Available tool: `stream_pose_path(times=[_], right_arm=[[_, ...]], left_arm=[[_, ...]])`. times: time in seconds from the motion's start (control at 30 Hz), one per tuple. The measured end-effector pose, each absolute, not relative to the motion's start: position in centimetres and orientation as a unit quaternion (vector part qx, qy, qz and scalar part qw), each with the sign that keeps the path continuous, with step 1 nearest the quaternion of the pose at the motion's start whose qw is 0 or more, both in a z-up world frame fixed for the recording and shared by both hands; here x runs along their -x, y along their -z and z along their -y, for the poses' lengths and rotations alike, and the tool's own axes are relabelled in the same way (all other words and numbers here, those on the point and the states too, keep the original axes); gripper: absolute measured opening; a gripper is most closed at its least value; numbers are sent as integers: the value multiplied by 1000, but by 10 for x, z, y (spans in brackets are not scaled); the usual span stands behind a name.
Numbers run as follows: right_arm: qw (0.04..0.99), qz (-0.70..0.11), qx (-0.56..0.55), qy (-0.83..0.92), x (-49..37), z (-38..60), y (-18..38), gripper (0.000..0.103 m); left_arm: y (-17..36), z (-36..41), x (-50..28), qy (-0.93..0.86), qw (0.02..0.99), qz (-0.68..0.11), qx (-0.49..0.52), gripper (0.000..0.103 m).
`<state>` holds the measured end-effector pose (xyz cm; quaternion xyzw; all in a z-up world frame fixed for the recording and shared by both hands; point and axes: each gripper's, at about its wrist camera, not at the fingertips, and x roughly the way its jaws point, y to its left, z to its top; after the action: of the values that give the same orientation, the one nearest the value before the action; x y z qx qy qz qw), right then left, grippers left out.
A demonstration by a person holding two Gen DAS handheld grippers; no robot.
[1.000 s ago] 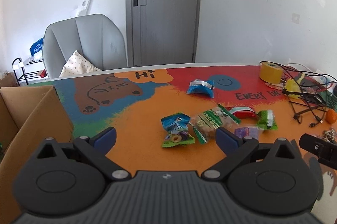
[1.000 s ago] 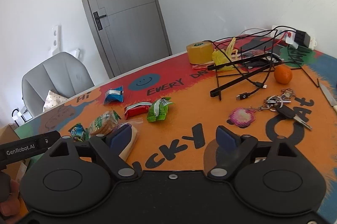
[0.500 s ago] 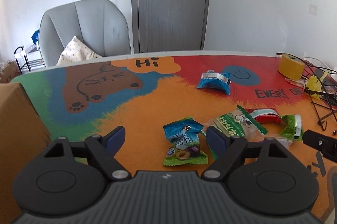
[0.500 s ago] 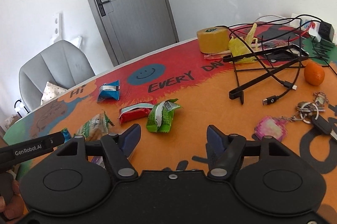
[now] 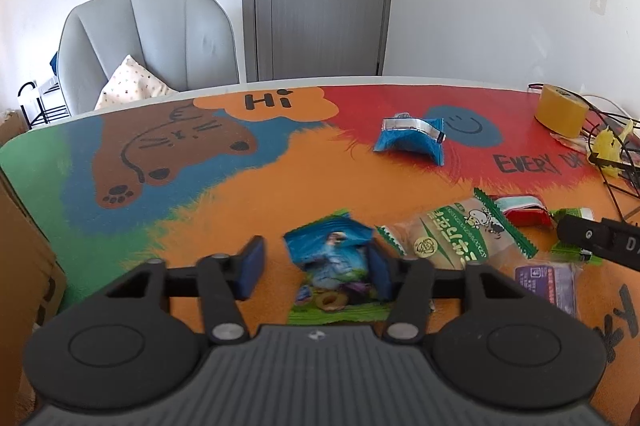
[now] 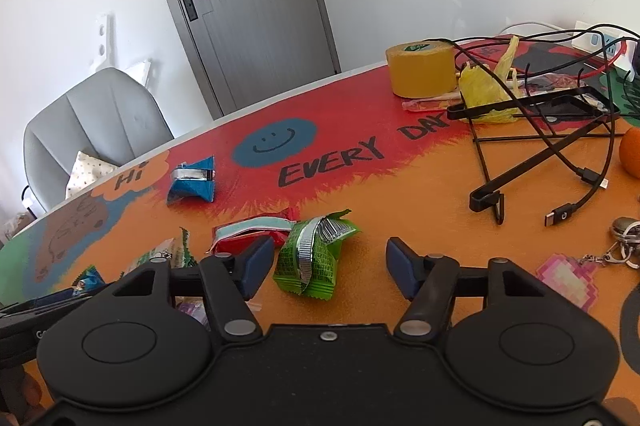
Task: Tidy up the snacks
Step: 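Grasp the blue-green candy bag with the left gripper while the right grasps the green snack bag, then carry both bags over the cardboard box and open both grippers to drop them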
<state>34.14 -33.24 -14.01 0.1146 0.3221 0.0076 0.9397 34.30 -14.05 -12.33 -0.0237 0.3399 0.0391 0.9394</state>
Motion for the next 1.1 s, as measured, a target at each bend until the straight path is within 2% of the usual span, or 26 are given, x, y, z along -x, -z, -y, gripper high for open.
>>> stream_pose_path(times=[0.03,0.1,0.13,0.17,1.1], right_arm=[[940,-321,-112,-7,-341,332,141,57],[942,-321,-100,-8,-342,330,142,36],[941,-323,-99,-8,-342,330,141,35],[940,-325,-104,-10,-341,331,140,35],[953,-278,-115,-29,-240,300,104,34]], left_arm=[[122,139,-342,-39,940,-339,31,41],[121,133,-337,-37,940,-334,55,39],[119,134,-335,-41,942,-329,51,39],[118,135,-332,-43,944,-323,44,34],[67,100,-229,-38,963,-261,61,34]])
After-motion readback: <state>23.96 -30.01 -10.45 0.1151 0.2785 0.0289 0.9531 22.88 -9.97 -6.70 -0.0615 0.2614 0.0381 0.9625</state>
